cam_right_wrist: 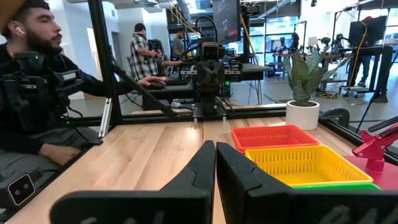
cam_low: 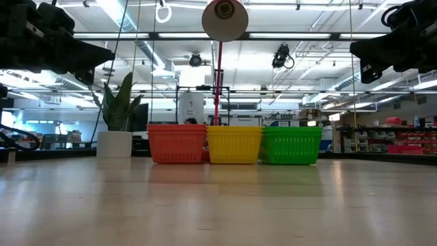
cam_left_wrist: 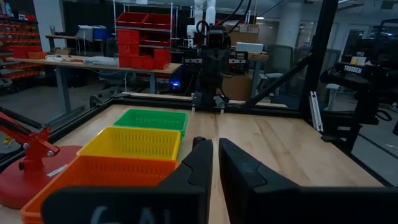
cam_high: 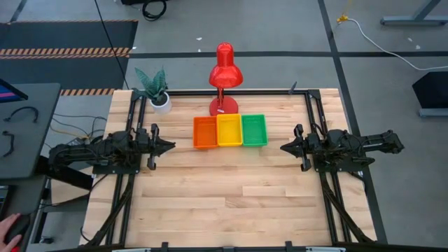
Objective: Stack baskets by color
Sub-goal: Return to Home Position
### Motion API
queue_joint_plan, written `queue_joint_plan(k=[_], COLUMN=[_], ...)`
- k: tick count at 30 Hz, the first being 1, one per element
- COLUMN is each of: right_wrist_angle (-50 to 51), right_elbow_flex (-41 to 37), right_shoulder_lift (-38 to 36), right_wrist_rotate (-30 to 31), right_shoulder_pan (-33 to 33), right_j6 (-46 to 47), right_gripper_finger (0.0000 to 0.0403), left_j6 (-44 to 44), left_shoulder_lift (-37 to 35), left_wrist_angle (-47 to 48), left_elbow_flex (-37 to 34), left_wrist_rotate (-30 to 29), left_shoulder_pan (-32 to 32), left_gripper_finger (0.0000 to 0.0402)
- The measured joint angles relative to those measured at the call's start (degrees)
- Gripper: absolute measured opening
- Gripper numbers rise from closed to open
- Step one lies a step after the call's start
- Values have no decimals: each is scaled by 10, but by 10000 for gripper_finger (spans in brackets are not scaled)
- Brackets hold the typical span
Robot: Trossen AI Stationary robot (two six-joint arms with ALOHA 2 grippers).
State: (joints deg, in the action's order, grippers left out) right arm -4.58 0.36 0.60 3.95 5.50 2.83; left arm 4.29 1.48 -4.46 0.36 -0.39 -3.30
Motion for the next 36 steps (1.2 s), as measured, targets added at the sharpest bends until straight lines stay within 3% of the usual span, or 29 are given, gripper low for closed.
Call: queue_joint_plan(k=[36], right_wrist_angle=[0], right_elbow_flex=[0], right_shoulder_lift=[0], right_wrist_rotate=[0], right_shoulder_pan=[0], right_j6=[0], right_gripper_finger=[18], left_j6=[0], left_shoulder_lift=[0], left_wrist_angle=[0], left_elbow_flex=[0], left_wrist_rotate=[0], left_shoulder_pan=[0], left_gripper_finger=[33])
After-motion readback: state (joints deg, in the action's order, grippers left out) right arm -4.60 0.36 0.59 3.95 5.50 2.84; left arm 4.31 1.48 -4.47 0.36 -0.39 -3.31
